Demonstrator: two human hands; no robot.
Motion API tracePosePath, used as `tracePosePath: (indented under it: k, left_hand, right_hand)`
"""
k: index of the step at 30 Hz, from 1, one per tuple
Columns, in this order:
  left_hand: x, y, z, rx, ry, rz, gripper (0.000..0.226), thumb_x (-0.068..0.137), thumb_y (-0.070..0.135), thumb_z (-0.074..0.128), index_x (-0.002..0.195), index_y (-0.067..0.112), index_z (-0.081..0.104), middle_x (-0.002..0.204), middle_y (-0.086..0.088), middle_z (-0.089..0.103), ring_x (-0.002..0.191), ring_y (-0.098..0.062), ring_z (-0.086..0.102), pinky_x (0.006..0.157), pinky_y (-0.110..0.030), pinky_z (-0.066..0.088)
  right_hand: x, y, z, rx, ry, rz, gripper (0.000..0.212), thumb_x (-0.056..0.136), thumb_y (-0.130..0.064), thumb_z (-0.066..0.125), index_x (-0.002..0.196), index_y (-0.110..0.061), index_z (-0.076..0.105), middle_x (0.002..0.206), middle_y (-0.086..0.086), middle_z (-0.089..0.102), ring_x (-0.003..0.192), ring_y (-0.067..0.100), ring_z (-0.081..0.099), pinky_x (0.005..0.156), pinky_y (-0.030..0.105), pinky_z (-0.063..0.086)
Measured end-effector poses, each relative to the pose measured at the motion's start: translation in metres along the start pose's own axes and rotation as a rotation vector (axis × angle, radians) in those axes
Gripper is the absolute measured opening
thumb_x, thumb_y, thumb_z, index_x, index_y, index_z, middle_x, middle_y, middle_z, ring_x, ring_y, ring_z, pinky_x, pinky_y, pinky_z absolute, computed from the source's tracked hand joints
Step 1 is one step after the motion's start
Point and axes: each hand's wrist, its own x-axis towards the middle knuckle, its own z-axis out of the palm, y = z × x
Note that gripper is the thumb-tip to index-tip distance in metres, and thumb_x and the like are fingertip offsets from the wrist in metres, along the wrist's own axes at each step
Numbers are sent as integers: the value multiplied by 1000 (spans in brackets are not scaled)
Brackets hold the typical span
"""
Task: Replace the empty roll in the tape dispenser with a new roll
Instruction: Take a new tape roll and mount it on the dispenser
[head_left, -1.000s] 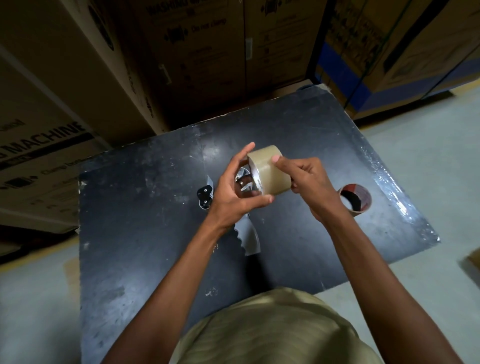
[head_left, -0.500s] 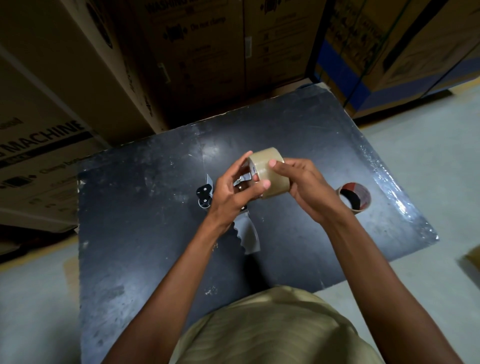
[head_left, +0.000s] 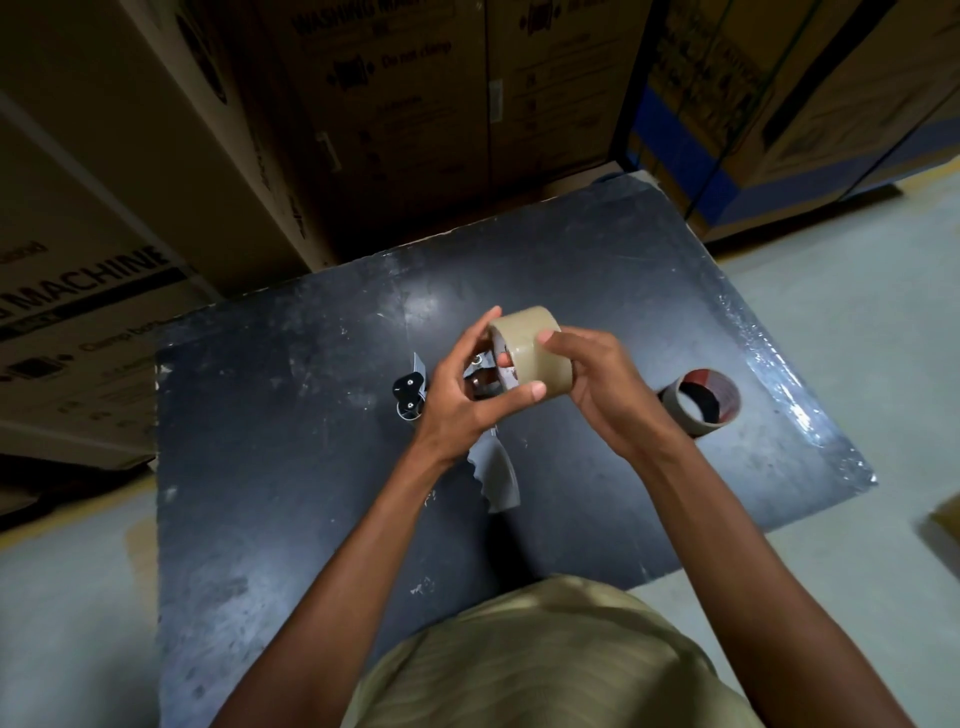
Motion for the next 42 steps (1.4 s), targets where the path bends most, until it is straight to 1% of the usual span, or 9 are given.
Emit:
tracePosePath:
  k: [3, 5, 8, 14, 20, 24, 31, 36, 42]
  left_hand:
    - [-3, -3, -1, 34, -14, 13, 99, 61, 20, 93, 148, 21, 47, 138, -8, 61, 122, -23, 64, 103, -53, 53]
    - [-4, -3, -3, 83, -51, 59, 102, 58, 7, 92, 148, 17, 46, 139, -10, 59, 121, -24, 64, 101, -53, 54]
    - [-4, 0, -3, 151, -99, 138, 104, 58, -9, 85, 150, 17, 44, 145, -10, 51, 131, -31, 55, 100, -57, 54]
    - [-6, 5, -1, 357, -59, 325, 110, 57, -9, 82, 155, 11, 35, 147, -5, 48, 138, -26, 49, 102, -50, 54]
    - [-11, 6, 2, 587, -47, 469, 103, 70, -1, 75, 158, 2, 23, 152, -7, 46, 138, -22, 48, 104, -44, 51]
    - [-13, -1, 0, 633, -91, 472, 115, 63, -11, 75, 159, 2, 12, 156, -11, 43, 148, -24, 38, 115, -41, 43]
    - [-16, -5, -3, 451, -101, 255, 123, 64, 33, 93, 161, 25, 19, 153, 5, 46, 137, -14, 51, 112, -41, 47]
    - [-12, -10, -6, 325, -29, 218, 103, 63, 24, 91, 152, 28, 40, 144, -4, 55, 124, -31, 62, 99, -53, 55]
    - [-12, -3, -2, 365, 14, 319, 97, 59, 15, 91, 146, 11, 49, 139, -3, 57, 120, -27, 63, 93, -45, 59]
  right_hand:
    - [-1, 2, -4, -55, -16, 9, 29, 88, -12, 55, 77, -12, 81, 76, 7, 77, 71, 16, 71, 65, 27, 55]
    - [-1, 3, -3, -87, 31, 44, 26, 82, -26, 60, 83, -9, 80, 85, 16, 76, 80, 26, 71, 73, 36, 56]
    - [0, 6, 1, -107, 91, 104, 57, 75, -48, 65, 108, -3, 71, 112, 32, 68, 100, 43, 67, 89, 57, 56]
    - [-5, -3, 6, -57, 106, 46, 29, 100, -20, 49, 86, -8, 72, 66, 12, 73, 62, 23, 68, 57, 30, 54]
    - [1, 1, 9, -93, 195, 119, 35, 88, -43, 62, 88, -11, 77, 89, 25, 73, 76, 31, 73, 67, 38, 59]
    - [4, 13, 8, -77, 265, 192, 79, 63, -67, 82, 116, -10, 72, 124, 22, 68, 103, 31, 74, 87, 51, 62]
    - [-11, 9, 9, -71, 142, 25, 48, 102, -47, 53, 99, -7, 81, 96, 32, 74, 87, 38, 74, 79, 39, 59]
    - [-10, 12, 7, -31, 19, -6, 26, 89, -24, 59, 93, -6, 78, 76, 16, 75, 71, 24, 70, 67, 33, 54]
    - [-12, 11, 13, -56, 92, -74, 31, 100, -20, 61, 85, 3, 77, 67, 16, 71, 61, 24, 66, 61, 28, 53]
